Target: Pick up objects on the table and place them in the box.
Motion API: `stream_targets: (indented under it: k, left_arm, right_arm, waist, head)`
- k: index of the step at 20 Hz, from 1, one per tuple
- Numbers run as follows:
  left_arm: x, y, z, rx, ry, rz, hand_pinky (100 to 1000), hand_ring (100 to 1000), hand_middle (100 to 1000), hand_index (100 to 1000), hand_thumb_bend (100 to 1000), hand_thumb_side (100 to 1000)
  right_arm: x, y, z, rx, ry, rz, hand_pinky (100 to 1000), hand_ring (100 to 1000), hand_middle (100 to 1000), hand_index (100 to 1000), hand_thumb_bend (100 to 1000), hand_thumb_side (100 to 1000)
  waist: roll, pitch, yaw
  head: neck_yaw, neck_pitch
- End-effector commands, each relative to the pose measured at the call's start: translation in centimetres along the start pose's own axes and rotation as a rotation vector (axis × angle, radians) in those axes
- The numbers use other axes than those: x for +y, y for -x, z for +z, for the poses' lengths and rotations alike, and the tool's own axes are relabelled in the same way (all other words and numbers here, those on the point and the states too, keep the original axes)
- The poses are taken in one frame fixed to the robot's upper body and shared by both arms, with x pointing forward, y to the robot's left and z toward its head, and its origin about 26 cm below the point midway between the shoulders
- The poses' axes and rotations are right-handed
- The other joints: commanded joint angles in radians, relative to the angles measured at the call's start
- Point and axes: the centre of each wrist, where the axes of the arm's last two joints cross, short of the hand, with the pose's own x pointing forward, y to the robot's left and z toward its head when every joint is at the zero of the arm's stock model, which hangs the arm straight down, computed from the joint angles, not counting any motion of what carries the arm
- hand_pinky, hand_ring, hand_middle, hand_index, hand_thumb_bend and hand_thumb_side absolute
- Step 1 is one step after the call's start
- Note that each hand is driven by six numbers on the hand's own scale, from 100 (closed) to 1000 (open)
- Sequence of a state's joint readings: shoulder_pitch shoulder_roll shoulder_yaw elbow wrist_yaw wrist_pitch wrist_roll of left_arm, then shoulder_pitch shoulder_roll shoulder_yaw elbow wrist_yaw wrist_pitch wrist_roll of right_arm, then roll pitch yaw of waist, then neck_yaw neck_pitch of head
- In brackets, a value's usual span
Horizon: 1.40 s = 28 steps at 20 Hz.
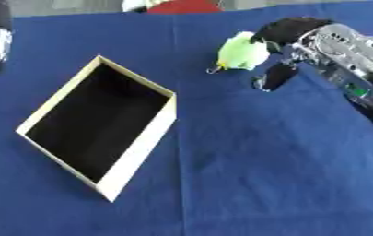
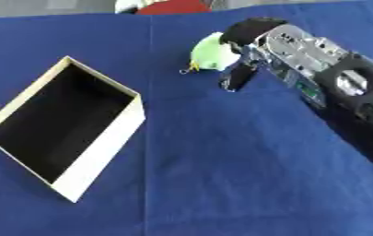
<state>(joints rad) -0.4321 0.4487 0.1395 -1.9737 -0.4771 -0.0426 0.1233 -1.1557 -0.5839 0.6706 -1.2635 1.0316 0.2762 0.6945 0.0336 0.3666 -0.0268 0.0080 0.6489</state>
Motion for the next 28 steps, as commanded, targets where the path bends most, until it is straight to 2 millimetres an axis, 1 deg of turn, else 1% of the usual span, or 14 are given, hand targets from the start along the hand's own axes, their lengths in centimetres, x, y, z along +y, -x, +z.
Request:
stream_targets:
  k: [1, 3, 5, 6, 10, 11, 12, 14, 17, 19, 22, 28]
  left_arm:
    - [0.5, -0.3, -0.4, -0.019, -0.011, -0.002, 505, 645, 616, 778, 286, 546]
    - [0.5, -0.2, -0.4, -0.017, -0.010, -0.002, 505, 645, 616, 778, 285, 547]
    - [0.6, -0.2, -0.4, -0.015, -0.009, -0.004, 505, 645, 616, 778, 285, 549]
    - [0.6, -0.2, -0.4, -0.014, -0.010, -0.005, 505, 645, 616, 778, 285, 549]
    - [0.6, -0.2, -0.3, -0.014, -0.009, -0.005, 505, 644, 615, 778, 283, 550]
    - [0.7, -0.1, -0.3, -0.013, -0.009, -0.006, 505, 644, 615, 778, 281, 543]
    - [0.7, -0.2, -0.3, -0.013, -0.010, -0.006, 505, 644, 615, 778, 283, 551]
    - [0.7, -0.2, -0.4, -0.015, -0.013, -0.004, 505, 644, 615, 779, 282, 551]
    - [0.7, -0.3, -0.4, -0.017, -0.011, 0.001, 505, 644, 615, 779, 281, 552]
    - [0.7, -0.3, -0.4, -0.017, -0.011, 0.002, 505, 644, 615, 779, 280, 552]
    - [0.7, -0.2, -0.4, -0.014, -0.013, 0.004, 505, 644, 614, 779, 283, 541]
    - [0.7, -0.3, -0.5, -0.015, -0.015, 0.012, 505, 644, 615, 779, 275, 551]
  right_arm:
    - [-1.0, 1.2, -0.1, 0.050, 0.050, -0.008, 996, 1000, 911, 976, 253, 491]
    - [-1.1, 1.5, 0.0, 0.062, 0.072, -0.012, 998, 1000, 908, 971, 239, 469]
    - [-1.6, 1.8, 0.5, 0.076, 0.098, -0.013, 1000, 1000, 908, 967, 254, 447]
    - [-1.8, 1.9, 0.7, 0.082, 0.108, -0.008, 1000, 1000, 909, 963, 273, 444]
    - [-2.8, 2.3, 1.6, 0.102, 0.137, 0.012, 1000, 1000, 910, 959, 298, 440]
    - [-3.0, 2.4, 1.8, 0.105, 0.143, 0.016, 1000, 1000, 910, 959, 266, 449]
    - [-3.2, 2.5, 2.0, 0.108, 0.149, 0.019, 1000, 1000, 911, 958, 308, 439]
    - [-3.5, 2.4, 2.2, 0.111, 0.154, 0.024, 1000, 1000, 911, 958, 307, 446]
    - [-3.6, 2.2, 2.0, 0.111, 0.143, 0.026, 1000, 1000, 911, 959, 307, 461]
    - [-3.3, 2.2, 1.5, 0.113, 0.127, 0.025, 1000, 1000, 911, 963, 304, 488]
    - [-3.2, 2.2, 0.9, 0.107, 0.112, 0.011, 1000, 1000, 910, 967, 274, 503]
    - [-3.3, 1.8, 0.1, 0.098, 0.114, -0.017, 1000, 1000, 909, 975, 235, 528]
  waist:
    - [0.000, -0.017, 0.004]
    - [0.001, -0.015, 0.006]
    - [0.000, -0.014, 0.005]
    - [0.000, -0.013, 0.005]
    - [-0.002, -0.010, 0.002]
    - [-0.003, -0.009, 0.001]
    - [-0.004, -0.008, 0.001]
    - [-0.006, -0.005, 0.001]
    - [-0.006, 0.000, 0.005]
    - [-0.006, 0.003, 0.009]
    - [-0.007, 0.007, 0.015]
    - [-0.005, 0.015, 0.022]
  head:
    - [-0.002, -0.011]
    - [0.000, -0.010]
    - [-0.001, -0.010]
    - [-0.001, -0.011]
    - [-0.002, -0.018]
    - [-0.002, -0.021]
    - [-0.002, -0.025]
    - [-0.005, -0.033]
    - [-0.015, -0.041]
    - [-0.021, -0.044]
    - [-0.025, -0.049]
    - [-0.027, -0.054]
